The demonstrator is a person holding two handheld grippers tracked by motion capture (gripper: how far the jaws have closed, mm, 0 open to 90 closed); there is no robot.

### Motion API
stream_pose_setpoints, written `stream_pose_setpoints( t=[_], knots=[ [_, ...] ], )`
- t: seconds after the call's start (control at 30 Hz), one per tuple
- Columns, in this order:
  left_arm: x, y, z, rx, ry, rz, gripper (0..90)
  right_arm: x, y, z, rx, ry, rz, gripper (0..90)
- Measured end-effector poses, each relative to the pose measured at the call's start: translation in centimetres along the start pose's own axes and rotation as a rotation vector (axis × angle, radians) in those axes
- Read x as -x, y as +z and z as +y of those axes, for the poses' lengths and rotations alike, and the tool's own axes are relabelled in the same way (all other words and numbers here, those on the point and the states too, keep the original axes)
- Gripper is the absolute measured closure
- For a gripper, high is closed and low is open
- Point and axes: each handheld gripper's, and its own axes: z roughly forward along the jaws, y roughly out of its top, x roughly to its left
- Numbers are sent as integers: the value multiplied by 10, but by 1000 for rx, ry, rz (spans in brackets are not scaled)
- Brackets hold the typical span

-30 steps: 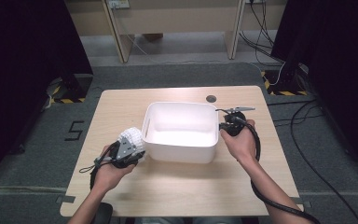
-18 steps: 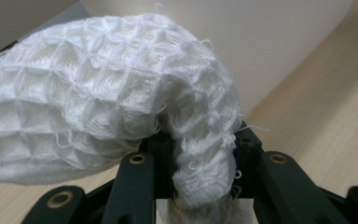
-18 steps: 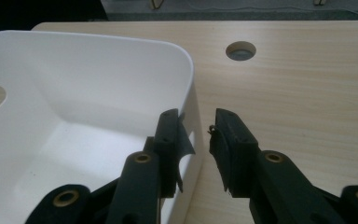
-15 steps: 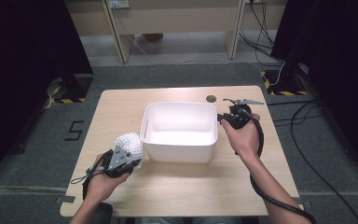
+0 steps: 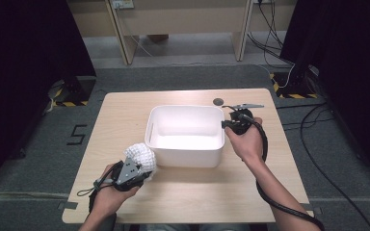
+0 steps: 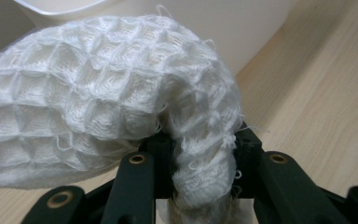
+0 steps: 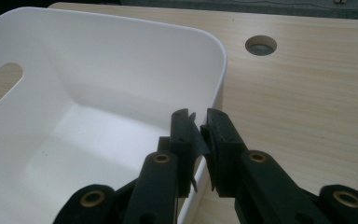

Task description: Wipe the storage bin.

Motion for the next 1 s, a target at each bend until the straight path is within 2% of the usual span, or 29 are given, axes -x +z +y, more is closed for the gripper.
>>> stream_pose_setpoints(
  t=[0.07, 0.13, 0.17, 0.37, 0.43, 0.5, 0.7, 0.8, 1.0],
  knots=[
    [1, 2, 1, 2, -2, -3, 676, 0, 2, 1, 5, -23, -14, 828],
    [2, 3, 3, 2, 15, -3, 676, 1, 4, 4, 6, -22, -17, 834],
    [3, 4, 3, 1, 4, -11, 676, 2, 5, 5, 10, -21, -21, 836],
    [10, 7, 4, 5, 13, -24, 676, 4, 10, 6, 12, -12, -26, 801],
    [11, 7, 3, 13, 5, -22, 676, 4, 8, 3, 19, 5, -13, 790],
    [11, 7, 4, 9, 1, -16, 676, 4, 6, 0, 24, -6, -13, 788],
    [13, 6, 11, 33, -58, -23, 676, 1, 2, -9, 50, -30, -19, 798],
    [12, 4, 16, 33, -47, -14, 676, 0, 1, -10, 58, -46, -23, 802],
    [9, 3, 24, 50, -53, -12, 676, 0, 0, -12, 69, -69, -25, 805]
  ],
)
